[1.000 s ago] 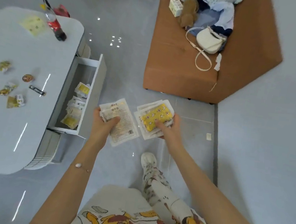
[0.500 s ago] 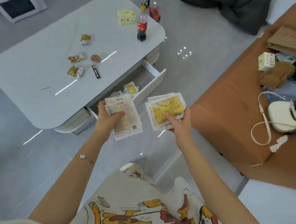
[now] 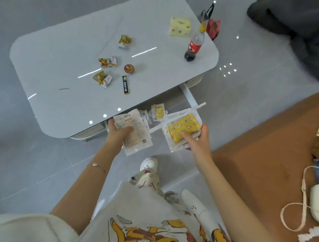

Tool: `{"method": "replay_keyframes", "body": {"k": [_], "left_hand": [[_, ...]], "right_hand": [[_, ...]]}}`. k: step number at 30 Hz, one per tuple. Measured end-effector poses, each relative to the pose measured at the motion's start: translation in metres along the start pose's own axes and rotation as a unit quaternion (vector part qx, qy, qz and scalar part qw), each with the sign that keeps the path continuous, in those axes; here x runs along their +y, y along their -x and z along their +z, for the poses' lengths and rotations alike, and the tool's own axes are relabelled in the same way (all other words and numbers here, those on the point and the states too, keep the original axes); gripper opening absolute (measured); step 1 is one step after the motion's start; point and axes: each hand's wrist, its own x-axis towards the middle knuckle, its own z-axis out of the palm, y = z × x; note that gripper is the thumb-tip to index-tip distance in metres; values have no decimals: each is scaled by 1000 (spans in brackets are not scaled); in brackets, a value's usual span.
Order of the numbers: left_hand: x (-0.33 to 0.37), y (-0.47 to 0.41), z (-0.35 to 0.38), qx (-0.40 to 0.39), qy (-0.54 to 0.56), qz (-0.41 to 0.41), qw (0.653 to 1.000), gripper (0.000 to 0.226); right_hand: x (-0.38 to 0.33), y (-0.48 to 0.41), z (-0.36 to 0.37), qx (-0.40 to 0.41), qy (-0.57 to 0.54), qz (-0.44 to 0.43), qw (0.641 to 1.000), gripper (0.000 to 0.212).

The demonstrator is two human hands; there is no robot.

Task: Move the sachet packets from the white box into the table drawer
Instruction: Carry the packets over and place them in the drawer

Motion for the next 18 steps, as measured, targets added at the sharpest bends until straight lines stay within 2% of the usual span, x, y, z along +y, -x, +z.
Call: {"method": "replay_keyframes", "body": {"k": [5,11,14,18], "left_hand": [[14,-37,-3,57,46,-44,996,50],[-13,-88,-17,92,66,-67,991,48],[-46,-136,-16,122,90,-98,984,51],[-109,-222,0,206,84,-132,966,56]], "right_hand": [[-19,-59,10,-28,64,16,997,36],[-3,-140,32,-51,126,39,990,35],[31,-199,58,-66,137,49,987,34],[116,-286,95,-86,144,87,982,34]]}}
